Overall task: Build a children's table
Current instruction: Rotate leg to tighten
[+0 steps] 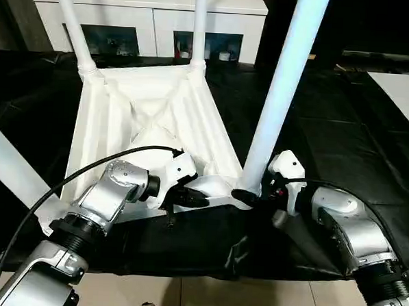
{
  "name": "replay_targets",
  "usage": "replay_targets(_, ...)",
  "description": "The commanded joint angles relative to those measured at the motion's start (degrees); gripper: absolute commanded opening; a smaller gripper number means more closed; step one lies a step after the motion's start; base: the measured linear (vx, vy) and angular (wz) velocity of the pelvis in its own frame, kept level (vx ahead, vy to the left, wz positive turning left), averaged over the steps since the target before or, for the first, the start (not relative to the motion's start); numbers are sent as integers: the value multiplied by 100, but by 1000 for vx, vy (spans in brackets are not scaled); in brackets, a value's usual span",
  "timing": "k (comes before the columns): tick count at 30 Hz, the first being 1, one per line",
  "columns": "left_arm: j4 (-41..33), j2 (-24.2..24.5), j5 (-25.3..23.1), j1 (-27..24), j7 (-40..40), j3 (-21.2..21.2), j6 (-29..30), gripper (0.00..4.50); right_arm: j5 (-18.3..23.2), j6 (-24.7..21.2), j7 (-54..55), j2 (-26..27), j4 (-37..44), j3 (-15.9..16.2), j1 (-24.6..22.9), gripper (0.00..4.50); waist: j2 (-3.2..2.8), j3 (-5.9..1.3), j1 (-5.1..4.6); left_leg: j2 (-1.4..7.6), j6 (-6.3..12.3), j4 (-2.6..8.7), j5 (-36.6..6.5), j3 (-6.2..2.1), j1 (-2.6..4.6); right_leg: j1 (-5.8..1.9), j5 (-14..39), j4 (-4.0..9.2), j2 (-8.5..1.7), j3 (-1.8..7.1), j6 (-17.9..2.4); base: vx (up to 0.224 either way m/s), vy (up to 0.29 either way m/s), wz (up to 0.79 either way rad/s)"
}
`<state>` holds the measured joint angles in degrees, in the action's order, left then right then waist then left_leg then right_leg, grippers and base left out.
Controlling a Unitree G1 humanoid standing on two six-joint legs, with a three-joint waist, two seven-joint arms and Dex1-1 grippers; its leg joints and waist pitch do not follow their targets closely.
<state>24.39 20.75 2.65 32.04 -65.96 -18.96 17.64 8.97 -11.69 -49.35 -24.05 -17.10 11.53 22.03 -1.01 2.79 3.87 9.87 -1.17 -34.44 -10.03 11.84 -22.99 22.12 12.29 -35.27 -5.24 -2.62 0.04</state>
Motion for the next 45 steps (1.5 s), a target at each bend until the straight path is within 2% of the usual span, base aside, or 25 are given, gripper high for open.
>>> replay_targets(1,-406,-45,244,94,-260,-70,26,0,-149,-28,-183,-137,-168,127,18,355,39,-390,-7,358,374,399,-759,-168,199,-207,-88,312,-345,215,-1509,0,0,0)
replay_targets(2,-406,-45,244,94,-260,-70,26,0,-149,-28,-183,-137,-168,127,18,344,39,-390,-7,358,374,399,-759,-168,199,-207,-88,312,-345,215,-1509,0,0,0)
replay_targets(3,-448,-30,250,67,-287,-59,53,0,-194,-44,-235,-152,-253,138,64,336,65,-387,-12,351,426,386,-703,-156,194,-207,-168,310,-338,214,-1542,0,0,0)
replay_targets(6,-476,3,249,62,-334,-45,59,0,-87,-175,-314,-166,-226,87,58,322,59,-389,-2,356,478,382,-665,-160,196,-207,-153,306,-338,212,-1544,0,0,0)
replay_targets(7,-476,13,252,62,-345,-42,55,0,-98,-170,-316,-178,-227,97,54,299,46,-391,3,358,479,380,-654,-164,197,-206,-152,302,-339,210,-1546,0,0,0)
replay_targets(10,-530,48,249,46,-382,-42,83,0,-84,-173,-377,-206,-230,101,43,281,49,-393,8,361,462,380,-675,-162,204,-208,-155,301,-337,208,-1556,0,0,0)
replay_targets(14,-528,39,255,64,-369,-30,99,0,29,-220,-414,-148,-232,7,49,274,52,-393,19,359,465,376,-655,-162,204,-208,-161,295,-335,208,-1568,0,0,0)
replay_targets(15,-511,14,280,68,-350,-6,112,0,139,-270,-409,-68,-243,-91,46,272,39,-395,19,358,463,374,-652,-160,206,-204,-180,296,-332,209,-1570,0,0,0)
replay_targets(17,-483,-36,308,65,-299,26,126,0,233,-305,-320,40,-297,-203,57,272,51,-397,24,355,476,370,-632,-160,197,-214,-220,290,-339,209,-1589,0,0,0)
replay_targets(18,-400,-186,343,62,-101,108,157,0,355,-351,36,288,-477,-431,114,272,39,-400,23,355,467,367,-653,-160,196,-207,-202,292,-347,210,-1606,0,0,0)
replay_targets(20,-362,-264,352,61,7,151,177,0,401,-376,222,407,-569,-538,147,272,57,-392,-9,352,403,380,-747,-162,194,-201,-45,303,-344,205,-1609,0,0,0)
replay_targets(23,-144,-531,242,89,466,193,257,0,347,-347,1117,795,-960,-803,289,272,53,-376,-87,337,261,406,-910,-176,186,-202,260,330,-331,200,-1560,0,0,0)
replay_targets(24,35,-700,153,129,781,211,292,0,285,-302,1672,993,-1181,-933,379,272,55,-370,-129,340,201,414,-990,-175,191,-186,356,352,-333,206,-1548,0,0,0)
replay_targets(25,431,-1028,-26,248,1400,240,339,0,171,-269,2691,1333,-1579,-1152,561,272,82,-369,-166,332,123,420,-1051,-176,191,-187,486,376,-338,211,-1523,0,0,0)
replay_targets(26,431,-1028,-26,248,1400,240,339,0,171,-269,2691,1333,-1579,-1152,561,272,70,-364,-186,322,75,419,-1069,-172,194,-169,563,373,-338,215,-1513,0,0,0)
replay_targets(27,666,-1213,-116,336,1723,254,373,0,112,-267,3162,1496,-1786,-1242,671,272,81,-355,-220,310,-4,432,-1181,-183,181,-183,779,398,-337,213,-1464,0,0,0)
replay_targets(30,1598,-1891,-405,807,2991,355,316,0,-210,-35,4585,2039,-2627,-1360,1201,272,69,-336,-224,298,-100,430,-1496,-171,242,-129,1216,479,-351,231,-1347,0,0,0)
replay_targets(31,1713,-1969,-445,868,3135,354,279,0,-281,18,4721,2108,-2749,-1325,1284,272,63,-349,-213,293,-156,436,-1516,-189,239,-155,1298,487,-355,231,-1281,0,0,0)
replay_targets(34,1984,-2113,-583,1027,3474,347,185,0,-448,241,5067,2314,-3021,-1195,1551,272,52,-372,-202,302,-87,440,-1368,-188,218,-164,975,462,-341,225,-1220,0,0,0)
replay_targets(35,2034,-2125,-634,1059,3532,334,147,0,-461,289,5102,2369,-3068,-1174,1613,272,71,-374,-203,295,-34,437,-1298,-183,218,-167,820,457,-330,220,-1225,0,0,0)
replay_targets(37,2075,-2147,-633,1094,3552,379,111,0,-401,406,4925,2455,-3050,-1192,1665,272,64,-385,-184,294,85,426,-1177,-175,202,-192,580,441,-337,217,-1237,0,0,0)
replay_targets(38,2084,-2143,-646,1116,3540,394,57,0,-402,523,4771,2502,-3001,-1163,1697,272,92,-384,-179,294,167,421,-1108,-172,188,-204,460,432,-338,213,-1255,0,0,0)
replay_targets(39,2143,-2155,-652,1151,3553,417,1,0,-415,632,4710,2536,-3025,-1153,1738,306,78,-388,-165,300,220,415,-1045,-171,193,-201,393,423,-347,211,-1285,0,0,0)
replay_targets(42,2019,-1983,-612,1118,3234,383,-157,0,-334,846,4466,2488,-2864,-1225,1721,350,95,-374,-160,304,303,420,-1095,-170,188,-201,545,437,-352,207,-1313,0,0,0)
replay_targets(45,1782,-1761,-604,1006,2889,291,-207,0,-122,719,3989,2341,-2611,-1268,1634,369,106,-363,-186,310,302,448,-1210,-198,143,-238,846,447,-358,190,-1232,0,0,0)
